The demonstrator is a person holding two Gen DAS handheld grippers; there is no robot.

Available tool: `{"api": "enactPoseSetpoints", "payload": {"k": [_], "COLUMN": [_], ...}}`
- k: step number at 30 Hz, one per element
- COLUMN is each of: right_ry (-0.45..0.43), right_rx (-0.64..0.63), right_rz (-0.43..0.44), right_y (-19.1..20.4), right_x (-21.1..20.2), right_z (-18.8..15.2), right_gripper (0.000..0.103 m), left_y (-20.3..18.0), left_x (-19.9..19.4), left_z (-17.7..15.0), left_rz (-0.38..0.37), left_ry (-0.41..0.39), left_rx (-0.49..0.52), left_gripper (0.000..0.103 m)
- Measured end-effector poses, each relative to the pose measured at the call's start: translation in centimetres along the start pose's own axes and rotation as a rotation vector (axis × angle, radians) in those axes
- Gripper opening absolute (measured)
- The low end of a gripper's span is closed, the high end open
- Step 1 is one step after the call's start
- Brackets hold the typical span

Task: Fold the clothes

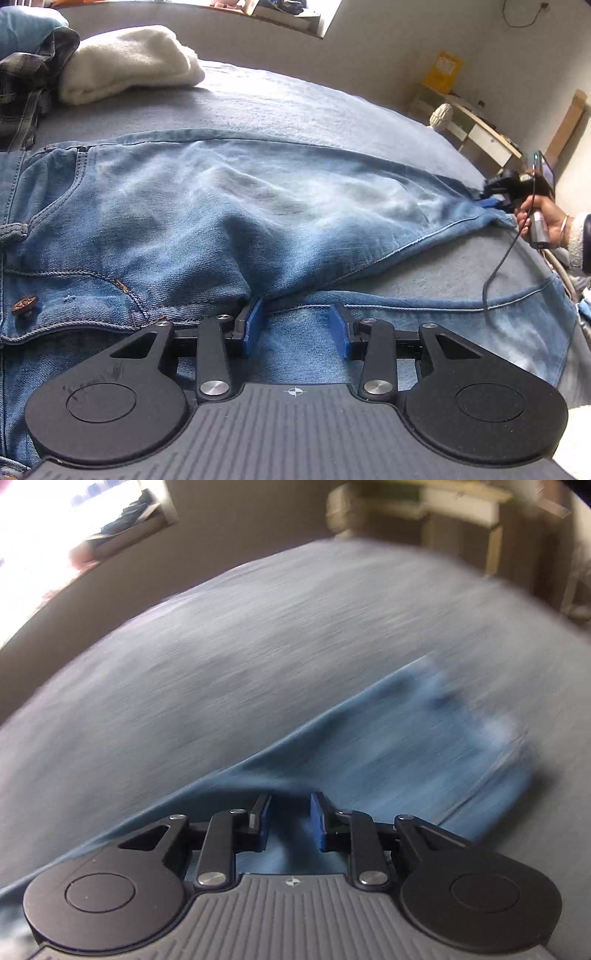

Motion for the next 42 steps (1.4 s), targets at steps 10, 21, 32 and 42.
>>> {"api": "enactPoseSetpoints", "payload": {"k": [10,21,32,42], "right_ry": [-0.172,-0.003,0.062,-0.068], "right_rx": [0.035,-0.141,0.634,0.344], "right_rz": [-0.407,0.105,0.074,-0.008], "right_y": [-8.8,-0.4,-13.8,-13.1], "right_x": [-1.0,-6.9,-1.4,-1.9], "right_z": [4.4,-2.3,1.3,2.7], "right_gripper": [0.042,0.041,0.037,0.002], "left_y": [0.2,-0.3,-0.3,-0.3], "left_x": [0.1,0.1,0.2,0.3], "left_z": [0.1,0.1,0.2,0.2], "left_rz": [-0.003,0.031,0.042,0.038], "left_ry": [0.013,-0.003,0.003,0.007], "left_rx": [-0.037,-0.032,-0.051,-0.034], "left_gripper": [0.04,0.042,0.042,0.042]}}
Point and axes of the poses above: each gripper's, at about its wrist camera, not at the fingertips, and x roughly the way its jaws point, y to its left, z to its top, the point moved 6 cm from there along x, roughly the way its jaws point, and after that the axes turned 10 degrees about x, right-handed, at the moved point
